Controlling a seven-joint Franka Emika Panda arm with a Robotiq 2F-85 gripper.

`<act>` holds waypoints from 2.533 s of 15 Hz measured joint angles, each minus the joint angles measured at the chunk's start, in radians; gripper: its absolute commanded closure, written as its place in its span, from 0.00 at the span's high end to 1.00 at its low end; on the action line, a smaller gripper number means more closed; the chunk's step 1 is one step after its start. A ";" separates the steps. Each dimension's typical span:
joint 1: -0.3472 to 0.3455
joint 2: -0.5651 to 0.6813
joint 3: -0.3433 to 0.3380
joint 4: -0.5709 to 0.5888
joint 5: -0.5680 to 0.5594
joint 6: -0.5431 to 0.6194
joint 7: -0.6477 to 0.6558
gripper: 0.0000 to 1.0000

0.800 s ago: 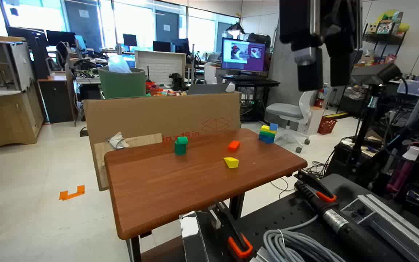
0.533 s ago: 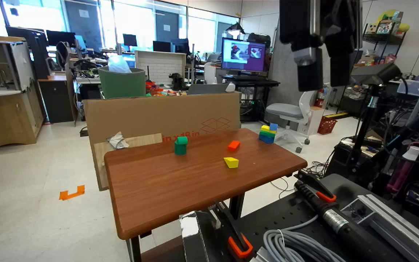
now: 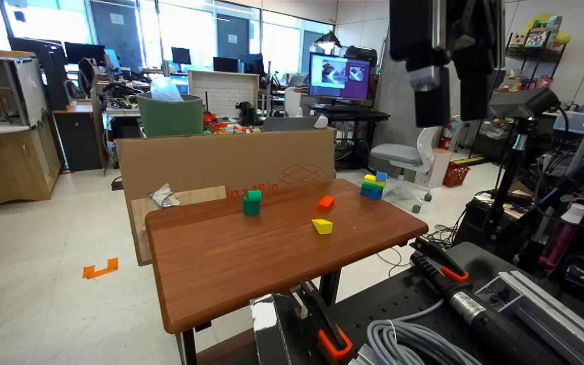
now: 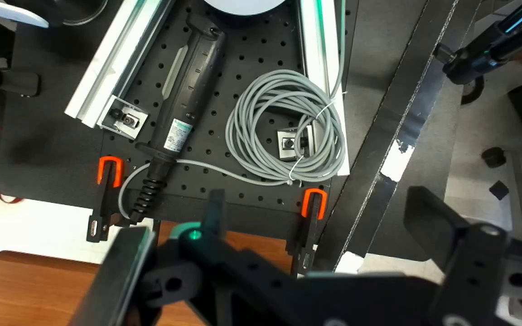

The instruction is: Remove the small green block from the rectangular block

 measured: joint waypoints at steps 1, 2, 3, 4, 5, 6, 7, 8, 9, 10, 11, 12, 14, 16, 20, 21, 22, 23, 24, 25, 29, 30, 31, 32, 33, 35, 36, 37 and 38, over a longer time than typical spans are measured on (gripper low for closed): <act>0.000 0.000 0.000 0.000 0.000 0.000 0.000 1.00; 0.000 0.000 0.000 0.000 0.000 0.002 0.001 1.00; -0.002 0.000 0.000 0.000 -0.001 0.009 0.007 1.00; -0.005 0.000 0.000 0.001 -0.002 0.027 0.016 1.00; -0.010 0.002 0.000 0.002 -0.004 0.053 0.024 1.00; -0.015 0.006 0.000 0.003 -0.007 0.087 0.032 1.00; -0.020 0.014 0.000 0.004 -0.010 0.126 0.041 1.00; -0.025 0.027 0.000 0.009 -0.013 0.171 0.050 1.00; -0.032 0.049 0.000 0.017 -0.016 0.223 0.059 1.00; -0.039 0.079 0.000 0.030 -0.017 0.271 0.064 1.00; -0.046 0.116 0.000 0.048 -0.017 0.318 0.069 1.00; -0.053 0.158 0.000 0.072 -0.018 0.360 0.073 1.00; -0.066 0.252 0.000 0.134 -0.029 0.439 0.088 1.00; -0.076 0.353 0.002 0.210 -0.071 0.506 0.120 1.00; -0.084 0.550 0.004 0.376 -0.195 0.593 0.203 1.00; -0.084 0.596 0.004 0.416 -0.228 0.609 0.226 1.00; -0.083 0.640 0.004 0.456 -0.259 0.619 0.249 1.00; -0.082 0.685 0.004 0.496 -0.283 0.626 0.265 1.00; -0.081 0.728 0.004 0.537 -0.295 0.626 0.274 1.00; -0.079 0.771 0.001 0.579 -0.296 0.626 0.277 1.00; -0.072 0.934 -0.021 0.736 -0.294 0.624 0.278 1.00; -0.067 0.970 -0.031 0.769 -0.294 0.624 0.280 1.00; -0.062 1.006 -0.039 0.800 -0.290 0.624 0.282 1.00; -0.059 1.039 -0.044 0.827 -0.285 0.623 0.283 1.00; -0.056 1.069 -0.049 0.851 -0.277 0.623 0.283 1.00; -0.048 1.124 -0.057 0.889 -0.263 0.622 0.284 1.00; -0.044 1.148 -0.061 0.906 -0.253 0.619 0.284 1.00; -0.040 1.169 -0.066 0.921 -0.247 0.612 0.284 1.00; -0.035 1.187 -0.071 0.936 -0.240 0.605 0.285 1.00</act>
